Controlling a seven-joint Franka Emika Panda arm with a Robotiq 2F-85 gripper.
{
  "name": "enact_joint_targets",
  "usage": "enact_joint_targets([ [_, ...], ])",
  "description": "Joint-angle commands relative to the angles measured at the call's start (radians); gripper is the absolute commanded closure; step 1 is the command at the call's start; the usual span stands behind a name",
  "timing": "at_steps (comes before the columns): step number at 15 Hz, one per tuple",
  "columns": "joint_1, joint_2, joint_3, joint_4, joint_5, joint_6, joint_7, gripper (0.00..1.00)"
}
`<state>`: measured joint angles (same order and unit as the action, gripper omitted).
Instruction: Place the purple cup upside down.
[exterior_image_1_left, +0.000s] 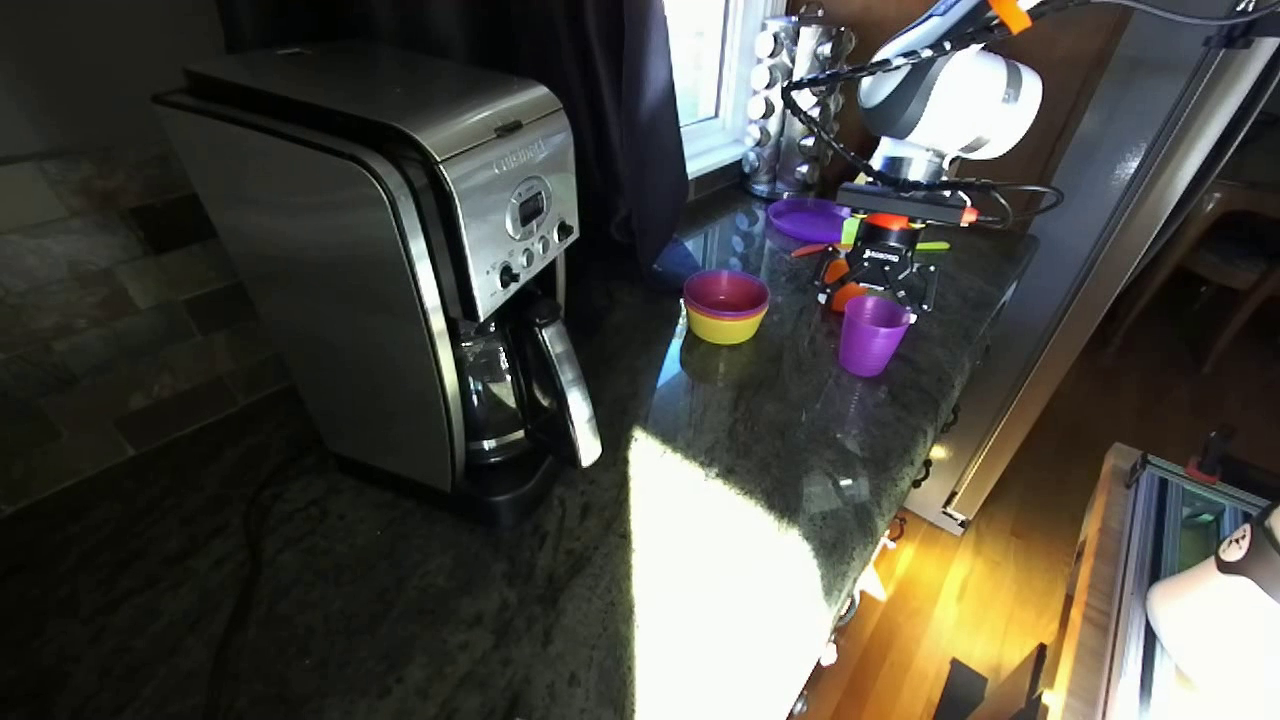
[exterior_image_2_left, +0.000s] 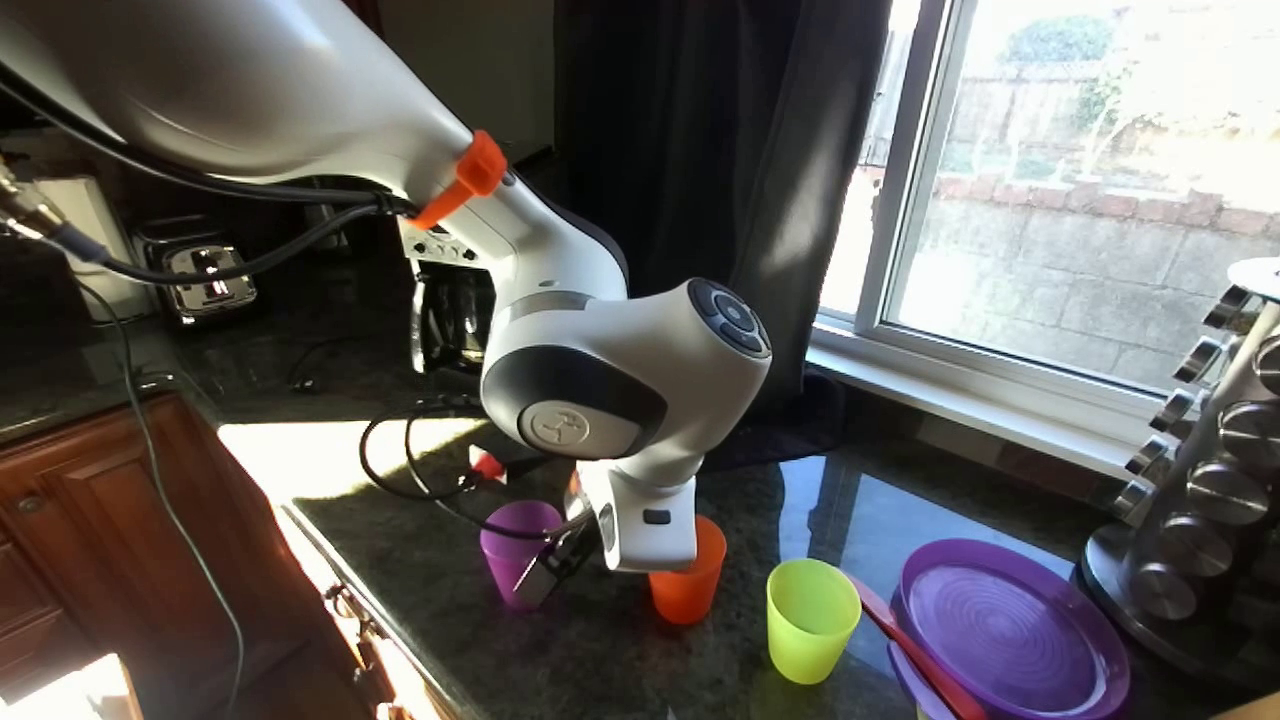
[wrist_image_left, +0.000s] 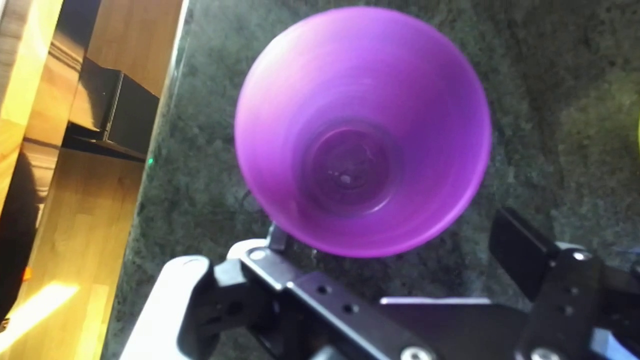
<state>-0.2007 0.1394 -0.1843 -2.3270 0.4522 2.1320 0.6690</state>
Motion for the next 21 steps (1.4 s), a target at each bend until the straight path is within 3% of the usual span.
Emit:
enact_joint_targets([
  [1,-0.009,0.043,-0.004,0.021,0.068,-0.007,-0.096,0.0],
  [6,-0.021,0.078,-0.003,0.04,0.149,-0.032,-0.2,0.0],
  [11,-0.036,0.116,-0.004,0.076,0.227,-0.127,-0.3,0.0],
  [21,-0.039,0.195,-0.014,0.16,0.221,-0.285,-0.289,0.0],
])
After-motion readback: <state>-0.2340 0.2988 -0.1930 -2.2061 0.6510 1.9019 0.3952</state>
